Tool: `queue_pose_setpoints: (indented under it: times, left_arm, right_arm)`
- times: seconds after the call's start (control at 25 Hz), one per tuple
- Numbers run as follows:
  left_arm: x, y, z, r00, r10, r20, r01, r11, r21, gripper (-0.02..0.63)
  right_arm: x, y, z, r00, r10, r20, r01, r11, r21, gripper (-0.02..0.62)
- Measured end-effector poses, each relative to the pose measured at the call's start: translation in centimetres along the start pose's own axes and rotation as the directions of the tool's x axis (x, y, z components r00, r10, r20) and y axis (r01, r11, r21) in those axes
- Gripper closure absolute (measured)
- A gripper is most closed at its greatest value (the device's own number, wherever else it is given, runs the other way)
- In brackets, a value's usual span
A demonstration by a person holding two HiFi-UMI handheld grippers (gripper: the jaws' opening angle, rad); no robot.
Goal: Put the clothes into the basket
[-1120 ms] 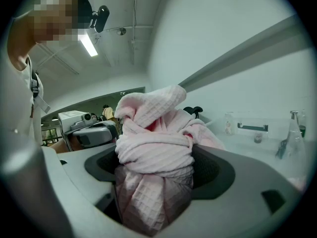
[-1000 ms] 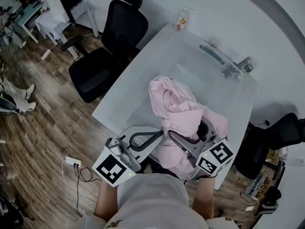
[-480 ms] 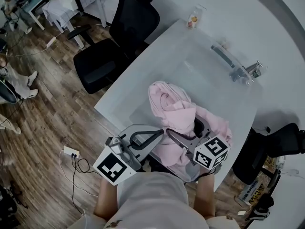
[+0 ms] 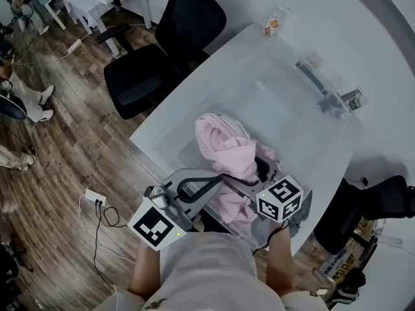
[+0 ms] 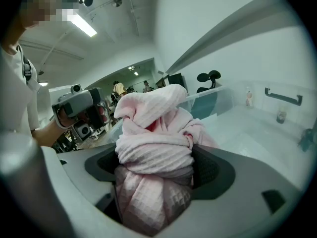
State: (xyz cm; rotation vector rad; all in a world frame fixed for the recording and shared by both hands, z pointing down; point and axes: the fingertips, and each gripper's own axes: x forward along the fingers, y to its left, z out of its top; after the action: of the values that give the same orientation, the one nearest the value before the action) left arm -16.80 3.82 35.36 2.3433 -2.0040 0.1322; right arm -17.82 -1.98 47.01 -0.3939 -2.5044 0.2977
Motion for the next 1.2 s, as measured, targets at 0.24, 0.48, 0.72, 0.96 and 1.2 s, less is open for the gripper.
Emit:
queue_pose_setpoints:
  times: [0.24, 0.48, 0.72, 0.96, 1.2]
  left_arm:
    - [-0.2, -0.2, -1.0, 1.000, 0.016, -0.022, -0.017, 1.000, -0.011, 0.601]
    - [0.1, -0.3, -2.0, 0.999, 0.012, -0.041, -0.013, 0.999, -0.031, 0.601]
    - [0.4, -0.2, -2.5, 0.999, 0.010, -0.052, -0.013, 0.998, -0.055, 0.601]
    - [0.7, -0.2, -3.0, 0.998, 0.002, -0.059, -0.007, 0.997, -0.073, 0.601]
    - [0.5, -0.3, -3.1, 0.998, -0.016, -0.062, 0.012, 0.997, -0.074, 0.601]
  right_arm:
    - [1.3, -0.1, -3.2, 0.993, 0.009, -0.114, -0.011, 1.000, -0.021, 0.187]
    - [2.3, -0.3, -5.3, 0.979, 0.008, -0.202, -0.018, 0.999, -0.044, 0.187]
    - [2.8, -1.4, -6.7, 0.960, -0.045, -0.275, 0.026, 0.997, -0.073, 0.187]
    - [3.3, -1.7, -8.0, 0.942, -0.063, -0.329, 0.031, 0.995, -0.100, 0.187]
    - [3.9, -1.5, -9.2, 0.919, -0.073, -0.388, 0.022, 0.990, -0.136, 0.186]
